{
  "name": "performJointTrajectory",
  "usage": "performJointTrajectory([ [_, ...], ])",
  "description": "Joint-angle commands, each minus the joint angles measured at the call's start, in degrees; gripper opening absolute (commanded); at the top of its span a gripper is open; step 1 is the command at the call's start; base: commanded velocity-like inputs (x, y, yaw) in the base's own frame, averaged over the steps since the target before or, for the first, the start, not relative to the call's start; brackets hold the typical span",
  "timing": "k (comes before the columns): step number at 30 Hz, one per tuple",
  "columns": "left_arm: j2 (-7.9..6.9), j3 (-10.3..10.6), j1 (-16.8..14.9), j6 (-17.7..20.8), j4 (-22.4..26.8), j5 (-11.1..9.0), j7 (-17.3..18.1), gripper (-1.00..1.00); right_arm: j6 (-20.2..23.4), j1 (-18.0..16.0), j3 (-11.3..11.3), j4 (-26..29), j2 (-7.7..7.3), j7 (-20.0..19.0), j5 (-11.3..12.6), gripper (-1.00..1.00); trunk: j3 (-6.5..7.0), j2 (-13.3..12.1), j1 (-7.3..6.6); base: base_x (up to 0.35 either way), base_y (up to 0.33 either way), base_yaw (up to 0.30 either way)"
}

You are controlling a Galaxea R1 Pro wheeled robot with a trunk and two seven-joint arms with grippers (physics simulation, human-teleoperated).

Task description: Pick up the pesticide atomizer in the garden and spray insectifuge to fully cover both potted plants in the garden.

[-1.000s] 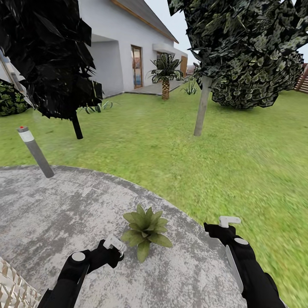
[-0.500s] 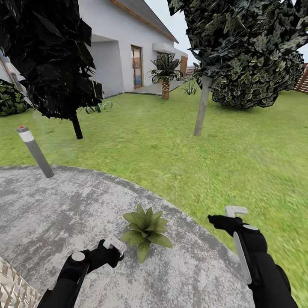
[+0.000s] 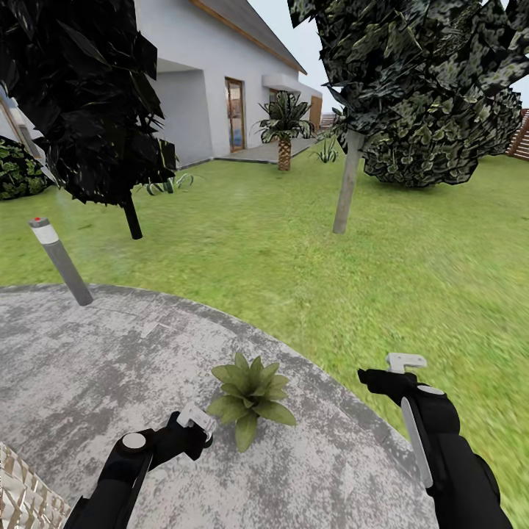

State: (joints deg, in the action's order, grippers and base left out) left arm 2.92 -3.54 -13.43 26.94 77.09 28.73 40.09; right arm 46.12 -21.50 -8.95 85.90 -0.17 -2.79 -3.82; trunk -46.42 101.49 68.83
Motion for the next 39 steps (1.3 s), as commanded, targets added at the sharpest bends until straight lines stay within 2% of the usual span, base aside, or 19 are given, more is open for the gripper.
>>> performJointTrajectory([
  [1,0.07,-0.2,0.0,0.2,0.1,0.4,0.5,-1.00,0.3,0.0,0.0,0.1,-0.01,-0.3,-0.4,1.00,0.13,-0.4,-0.23,0.000,0.000,0.000],
  [39,0.07,-0.2,-0.1,0.3,0.1,0.4,0.5,-1.00,0.3,0.0,0.0,0.1,-0.01,-0.4,-0.3,1.00,6.96,-15.6,-8.58,0.000,0.000,0.000],
])
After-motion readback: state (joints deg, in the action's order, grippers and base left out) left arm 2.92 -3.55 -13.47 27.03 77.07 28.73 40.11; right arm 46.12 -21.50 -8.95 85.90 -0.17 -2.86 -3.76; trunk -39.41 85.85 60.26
